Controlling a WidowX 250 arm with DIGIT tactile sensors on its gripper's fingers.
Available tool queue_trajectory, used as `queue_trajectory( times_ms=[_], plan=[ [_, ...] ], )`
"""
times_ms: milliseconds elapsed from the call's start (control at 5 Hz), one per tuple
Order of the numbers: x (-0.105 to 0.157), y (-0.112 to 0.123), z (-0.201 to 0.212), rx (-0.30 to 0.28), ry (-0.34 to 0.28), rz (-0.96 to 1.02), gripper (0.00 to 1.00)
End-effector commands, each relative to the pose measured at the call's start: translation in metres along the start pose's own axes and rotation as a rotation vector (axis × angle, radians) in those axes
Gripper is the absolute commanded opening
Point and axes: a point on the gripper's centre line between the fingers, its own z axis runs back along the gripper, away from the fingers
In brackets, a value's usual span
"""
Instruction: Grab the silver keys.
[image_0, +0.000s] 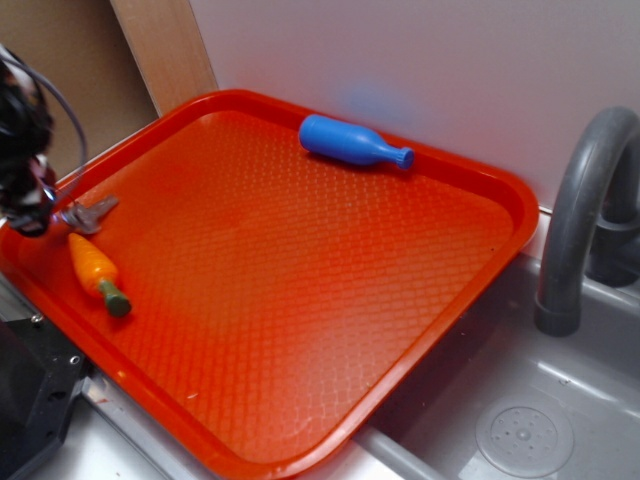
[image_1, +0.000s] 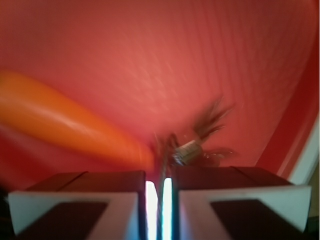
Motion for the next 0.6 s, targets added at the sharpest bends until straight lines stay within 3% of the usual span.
queue_trajectory(
  times_ms=[0, 200, 400],
  plan=[
    [0.036, -0.040, 0.095, -0.031, -0.060, 0.455, 0.00],
    [0.054, -0.047, 0.119, -0.210, -0.082, 0.498, 0.00],
    [0.084, -0.058, 0.123, -0.126, -0.071, 0.583, 0.00]
  ],
)
